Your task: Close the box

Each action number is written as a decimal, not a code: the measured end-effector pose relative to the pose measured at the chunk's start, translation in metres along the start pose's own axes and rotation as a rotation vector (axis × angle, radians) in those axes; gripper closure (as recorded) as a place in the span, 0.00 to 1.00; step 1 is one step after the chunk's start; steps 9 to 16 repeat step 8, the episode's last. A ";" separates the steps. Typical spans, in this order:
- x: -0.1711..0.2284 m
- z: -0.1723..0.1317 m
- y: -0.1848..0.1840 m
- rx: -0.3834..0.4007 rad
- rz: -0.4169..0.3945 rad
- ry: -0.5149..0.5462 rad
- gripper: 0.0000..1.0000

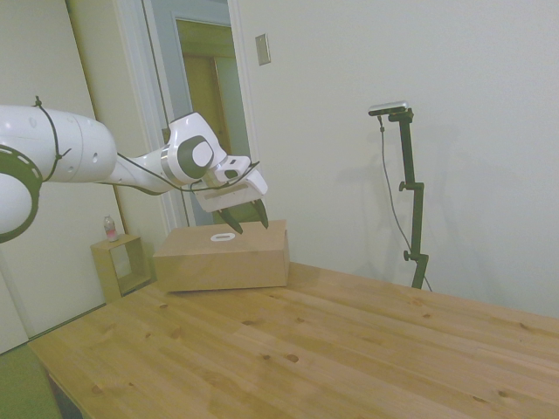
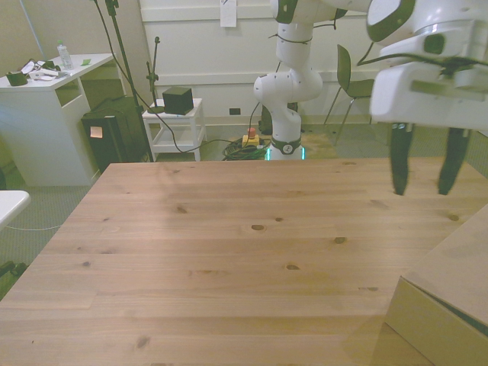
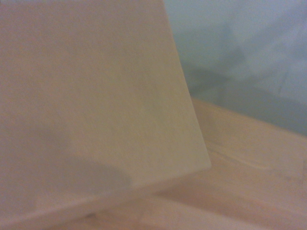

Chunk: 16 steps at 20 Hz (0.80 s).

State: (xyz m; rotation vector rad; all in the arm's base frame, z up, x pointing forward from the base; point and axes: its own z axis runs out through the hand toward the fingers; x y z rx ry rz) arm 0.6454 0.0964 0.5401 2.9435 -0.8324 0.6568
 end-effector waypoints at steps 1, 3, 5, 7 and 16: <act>-0.008 0.000 0.011 -0.007 0.026 -0.021 0.00; -0.027 0.001 0.031 -0.030 0.074 -0.056 0.00; -0.048 0.010 0.053 -0.066 0.114 -0.091 0.00; -0.067 0.027 0.080 -0.096 0.138 -0.123 0.00; -0.076 0.037 0.095 -0.106 0.149 -0.132 0.00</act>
